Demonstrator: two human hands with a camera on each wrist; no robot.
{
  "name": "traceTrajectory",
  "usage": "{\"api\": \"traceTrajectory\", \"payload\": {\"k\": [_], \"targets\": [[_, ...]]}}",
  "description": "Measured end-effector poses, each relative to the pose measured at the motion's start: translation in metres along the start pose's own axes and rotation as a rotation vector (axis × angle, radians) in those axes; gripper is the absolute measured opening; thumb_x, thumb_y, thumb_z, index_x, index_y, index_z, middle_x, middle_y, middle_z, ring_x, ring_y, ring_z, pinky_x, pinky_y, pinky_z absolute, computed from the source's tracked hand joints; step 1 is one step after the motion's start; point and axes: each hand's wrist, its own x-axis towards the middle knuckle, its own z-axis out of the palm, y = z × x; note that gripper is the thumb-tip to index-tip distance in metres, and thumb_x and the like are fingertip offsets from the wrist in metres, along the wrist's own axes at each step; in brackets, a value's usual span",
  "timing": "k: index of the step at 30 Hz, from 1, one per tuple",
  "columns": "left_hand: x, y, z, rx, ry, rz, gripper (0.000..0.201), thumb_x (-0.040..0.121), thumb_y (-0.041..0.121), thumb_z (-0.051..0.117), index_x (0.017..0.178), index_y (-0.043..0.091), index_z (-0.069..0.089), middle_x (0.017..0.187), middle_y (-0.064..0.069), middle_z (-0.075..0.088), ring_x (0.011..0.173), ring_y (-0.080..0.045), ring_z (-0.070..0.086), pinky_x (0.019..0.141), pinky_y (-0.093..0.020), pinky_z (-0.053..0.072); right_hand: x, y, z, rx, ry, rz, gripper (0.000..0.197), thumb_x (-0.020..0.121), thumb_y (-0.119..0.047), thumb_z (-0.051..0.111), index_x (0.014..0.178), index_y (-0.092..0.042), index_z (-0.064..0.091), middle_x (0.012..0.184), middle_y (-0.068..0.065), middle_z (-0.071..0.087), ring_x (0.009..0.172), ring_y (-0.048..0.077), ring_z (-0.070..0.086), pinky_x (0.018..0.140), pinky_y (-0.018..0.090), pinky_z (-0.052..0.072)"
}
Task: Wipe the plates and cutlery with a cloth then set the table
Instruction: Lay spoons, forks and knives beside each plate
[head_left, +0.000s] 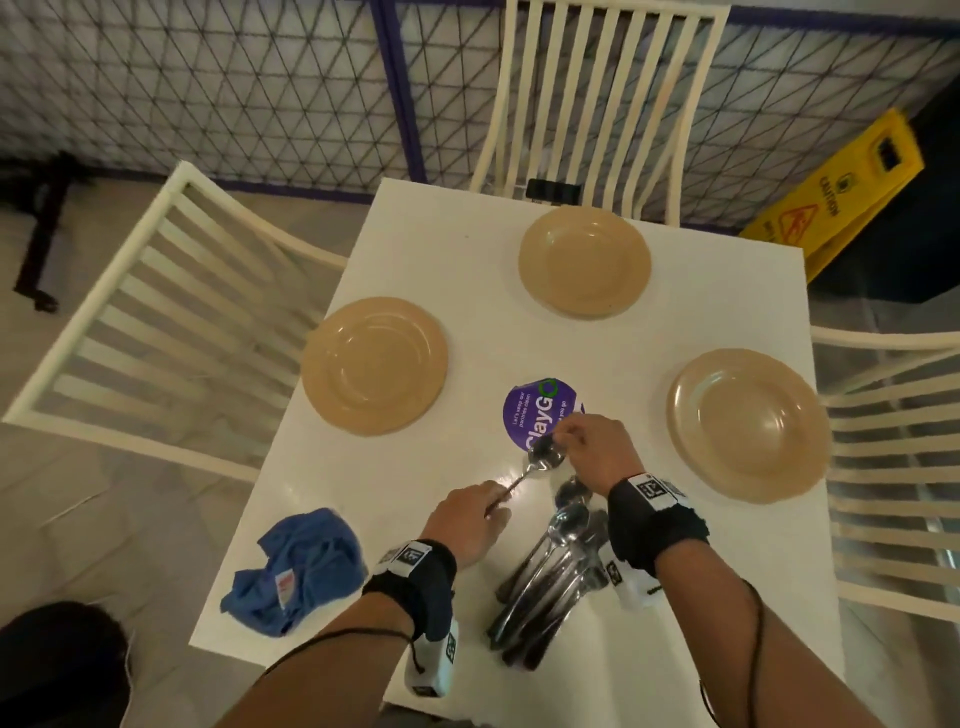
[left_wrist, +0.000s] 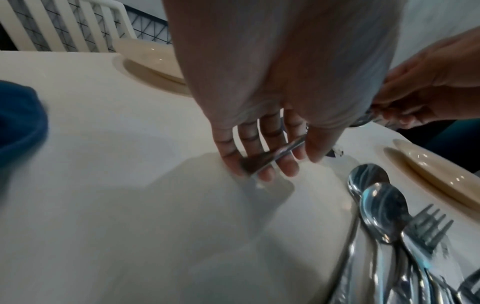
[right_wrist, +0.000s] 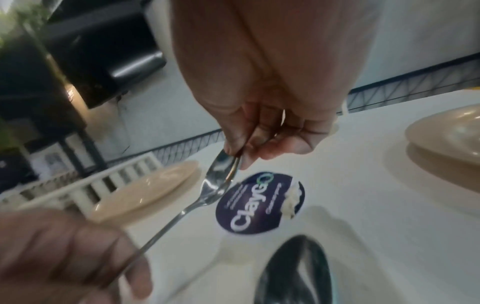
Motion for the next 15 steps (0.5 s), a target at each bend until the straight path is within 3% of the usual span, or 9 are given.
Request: {"api": "traceTrajectory", "payload": {"k": [4, 7, 9, 11, 15], "targets": [[-0.019, -0.016, -0.034, -0.080, 0.111, 0.039, 0.016, 0.098, 0.041, 0.051, 0.101, 0.032, 0.064, 0.082, 0.007, 0.066, 0.081, -0.021, 0.063, 0.077, -0.037, 0.053, -0.018, -0.011, -0.023, 0.175, 0.170, 0.044, 0.011, 0.095, -0.016, 0.061, 0.094, -0.016, 0.072, 0.083, -0.004, 0.067, 0.081, 0.015, 0.061, 0.076, 0.026, 0.046], [-0.032, -0.028, -0.062, -0.147, 0.205, 0.096, 0.015, 0.098, 0.029, 0.058, 0.108, 0.031, 0.069, 0.095, 0.010, 0.069, 0.088, -0.013, 0.063, 0.083, -0.030, 0.051, -0.041, -0.018, -0.022, 0.367, 0.189, 0.101, 0.008, 0.094, -0.014, 0.064, 0.091, -0.016, 0.071, 0.075, -0.004, 0.070, 0.071, 0.013, 0.066, 0.064, 0.019, 0.047], [-0.041, -0.037, -0.078, -0.137, 0.272, 0.130, 0.016, 0.096, 0.024, 0.063, 0.108, 0.032, 0.070, 0.102, 0.009, 0.069, 0.091, -0.011, 0.063, 0.086, -0.028, 0.050, -0.058, -0.023, -0.011, 0.542, 0.152, 0.147, 0.007, 0.095, -0.012, 0.064, 0.093, -0.014, 0.071, 0.079, 0.003, 0.074, 0.070, 0.016, 0.069, 0.063, 0.021, 0.053], [-0.051, -0.048, -0.087, -0.102, 0.326, 0.154, 0.016, 0.095, 0.022, 0.066, 0.106, 0.032, 0.071, 0.097, 0.010, 0.066, 0.085, -0.007, 0.060, 0.084, -0.026, 0.049, -0.073, -0.026, 0.006, 0.694, 0.088, 0.198, 0.007, 0.095, -0.007, 0.063, 0.097, -0.009, 0.069, 0.086, 0.010, 0.074, 0.070, 0.018, 0.070, 0.064, 0.024, 0.058], [-0.076, -0.075, -0.091, 0.055, 0.360, 0.103, 0.018, 0.095, 0.021, 0.065, 0.107, 0.033, 0.070, 0.095, 0.013, 0.056, 0.084, -0.004, 0.058, 0.080, -0.021, 0.044, -0.094, -0.023, 0.047, 0.829, -0.057, 0.260, 0.009, 0.094, 0.002, 0.061, 0.102, 0.000, 0.064, 0.087, 0.020, 0.074, 0.071, 0.027, 0.072, 0.069, 0.034, 0.061]]}}
